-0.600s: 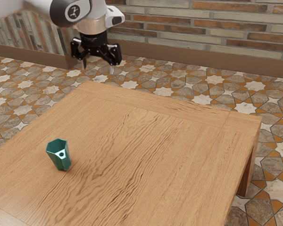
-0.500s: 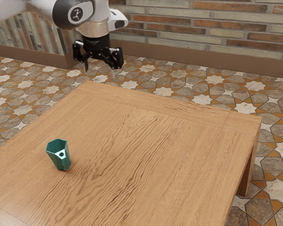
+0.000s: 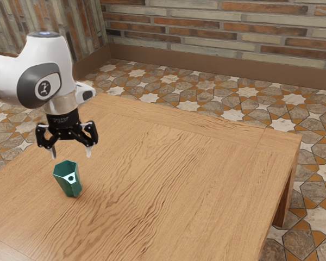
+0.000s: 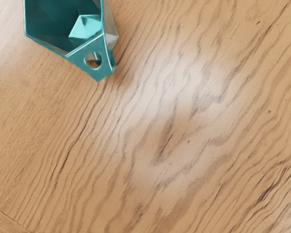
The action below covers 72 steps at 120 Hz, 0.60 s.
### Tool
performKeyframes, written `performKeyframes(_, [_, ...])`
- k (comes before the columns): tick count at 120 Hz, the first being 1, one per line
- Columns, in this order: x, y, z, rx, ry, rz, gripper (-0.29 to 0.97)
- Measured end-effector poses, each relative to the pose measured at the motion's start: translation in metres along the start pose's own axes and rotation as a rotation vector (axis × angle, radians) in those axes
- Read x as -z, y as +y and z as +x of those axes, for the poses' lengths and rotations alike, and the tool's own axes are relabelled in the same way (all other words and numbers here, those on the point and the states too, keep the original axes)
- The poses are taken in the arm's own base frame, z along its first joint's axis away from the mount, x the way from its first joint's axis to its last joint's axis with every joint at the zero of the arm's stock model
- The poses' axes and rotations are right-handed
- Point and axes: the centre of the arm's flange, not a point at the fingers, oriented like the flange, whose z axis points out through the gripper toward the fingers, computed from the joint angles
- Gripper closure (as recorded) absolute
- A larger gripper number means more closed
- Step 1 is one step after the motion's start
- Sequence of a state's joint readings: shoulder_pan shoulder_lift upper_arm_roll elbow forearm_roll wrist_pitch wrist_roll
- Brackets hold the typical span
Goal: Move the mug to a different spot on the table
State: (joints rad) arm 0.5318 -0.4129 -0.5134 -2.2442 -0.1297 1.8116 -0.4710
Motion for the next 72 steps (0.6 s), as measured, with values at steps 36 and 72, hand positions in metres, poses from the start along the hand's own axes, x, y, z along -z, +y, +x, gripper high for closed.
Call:
performKeyframes(36, [-0.075, -0.023, -0.022, 0.259, 0.081, -0.018, 0.00])
performKeyframes(72, [-0.136, -0.035, -0.017, 0.494, 0.022, -0.034, 0.00])
